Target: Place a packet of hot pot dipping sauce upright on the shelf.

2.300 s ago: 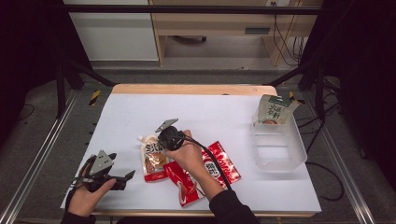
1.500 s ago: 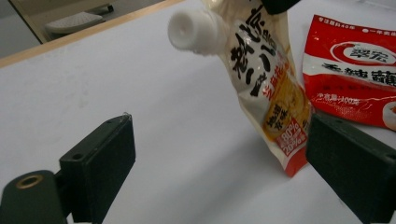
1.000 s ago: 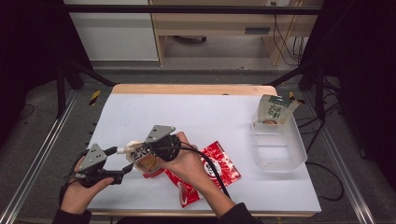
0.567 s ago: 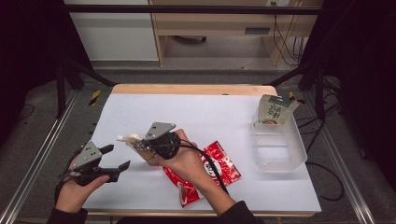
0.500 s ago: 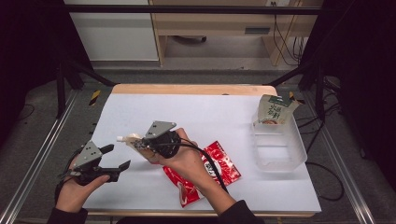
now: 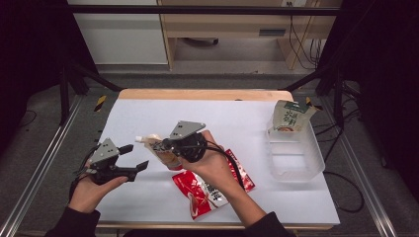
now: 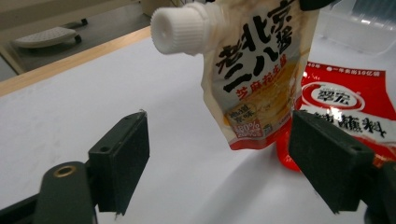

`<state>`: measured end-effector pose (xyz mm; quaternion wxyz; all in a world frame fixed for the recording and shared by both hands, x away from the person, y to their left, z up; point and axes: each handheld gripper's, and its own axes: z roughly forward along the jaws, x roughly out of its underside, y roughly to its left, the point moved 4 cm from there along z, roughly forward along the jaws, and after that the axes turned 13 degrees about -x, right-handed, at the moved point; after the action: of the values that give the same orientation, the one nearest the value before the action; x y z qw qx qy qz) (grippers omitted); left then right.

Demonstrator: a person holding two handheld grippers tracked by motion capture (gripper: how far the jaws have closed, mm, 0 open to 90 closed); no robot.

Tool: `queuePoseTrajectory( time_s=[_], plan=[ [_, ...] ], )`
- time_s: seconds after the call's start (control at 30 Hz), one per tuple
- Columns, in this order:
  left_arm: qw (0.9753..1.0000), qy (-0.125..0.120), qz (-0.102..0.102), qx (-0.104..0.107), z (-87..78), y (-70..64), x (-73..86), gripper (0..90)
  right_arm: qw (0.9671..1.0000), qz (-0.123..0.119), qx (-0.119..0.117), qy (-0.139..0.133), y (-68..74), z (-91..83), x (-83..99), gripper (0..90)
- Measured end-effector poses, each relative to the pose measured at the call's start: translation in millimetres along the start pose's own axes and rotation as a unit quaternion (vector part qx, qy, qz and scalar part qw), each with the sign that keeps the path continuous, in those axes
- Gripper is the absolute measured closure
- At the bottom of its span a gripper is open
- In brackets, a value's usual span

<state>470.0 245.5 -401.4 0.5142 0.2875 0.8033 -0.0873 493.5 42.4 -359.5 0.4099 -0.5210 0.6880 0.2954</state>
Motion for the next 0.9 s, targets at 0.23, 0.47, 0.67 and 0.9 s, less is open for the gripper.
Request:
queuePoseTrajectory(
  time_s=[0.23,0.47,0.67,0.9],
  plan=[
    [0.9991,-0.011,0.035,0.021,17.8,-15.6,-36.0,24.8,1.0,0.006,0.004,-0.004,-2.6,-30.5,7.8,90.0],
    [0.9971,-0.012,0.054,0.052,33.2,-32.0,-57.2,29.8,0.9999,0.011,0.001,-0.005,-1.5,-50.9,16.5,90.0],
    [0.9951,-0.01,0.061,0.077,40.2,-39.3,-65.6,41.8,0.9999,0.014,0.001,-0.009,-4.7,-60.4,21.7,90.0],
    [0.9937,-0.009,0.061,0.094,40.1,-41.2,-69.4,58.8,0.9998,0.018,0.002,-0.01,-6.5,-64.1,23.8,90.0]
  ],
)
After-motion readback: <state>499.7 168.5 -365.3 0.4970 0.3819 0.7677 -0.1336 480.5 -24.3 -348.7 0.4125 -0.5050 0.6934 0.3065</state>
